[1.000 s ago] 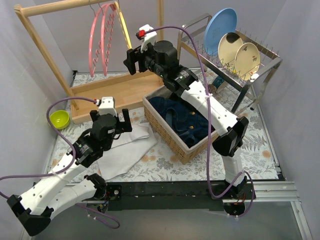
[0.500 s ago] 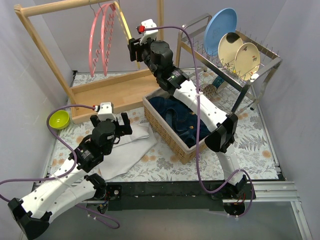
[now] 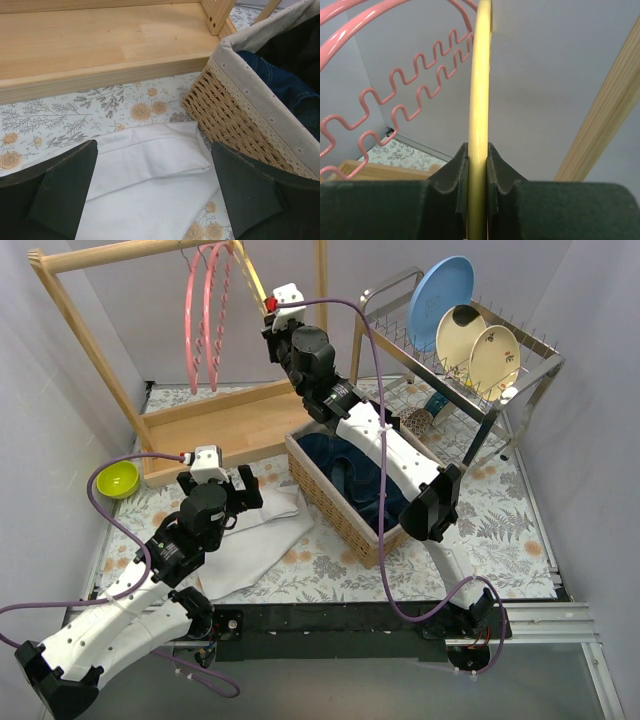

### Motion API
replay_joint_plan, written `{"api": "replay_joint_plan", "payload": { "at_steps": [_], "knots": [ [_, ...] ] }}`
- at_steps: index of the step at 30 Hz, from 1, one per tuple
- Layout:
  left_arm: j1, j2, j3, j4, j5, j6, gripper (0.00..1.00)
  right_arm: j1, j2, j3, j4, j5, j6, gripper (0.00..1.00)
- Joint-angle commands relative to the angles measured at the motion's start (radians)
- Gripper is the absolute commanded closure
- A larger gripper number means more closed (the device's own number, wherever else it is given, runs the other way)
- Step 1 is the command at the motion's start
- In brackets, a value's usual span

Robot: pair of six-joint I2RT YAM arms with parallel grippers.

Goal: Place the skirt on the hanger
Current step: Grab a hanger with the right arm

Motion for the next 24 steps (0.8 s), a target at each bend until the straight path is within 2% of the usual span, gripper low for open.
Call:
{"api": "replay_joint_plan", "payload": {
  "at_steps": [1,7,13,24],
  "knots": [
    [0.01,-0.007,-0.012,0.019,0.007,-0.006,0.02,0.001,-0.021,0.107,0.107,0.069,-0.054,0.99],
    [0.013,-0.012,-0.01,0.018,0.009,-0.009,0.02,0.001,-0.042,0.173,0.079,0.074,-0.063,0.99],
    [0.016,-0.022,-0.013,0.021,0.015,-0.008,0.02,0.0,-0.09,0.171,-0.023,0.04,-0.018,0.99],
    [0.018,-0.039,-0.021,0.036,0.053,0.012,0.02,0.001,-0.281,-0.02,-0.218,-0.072,0.051,0.99]
  ]
}}
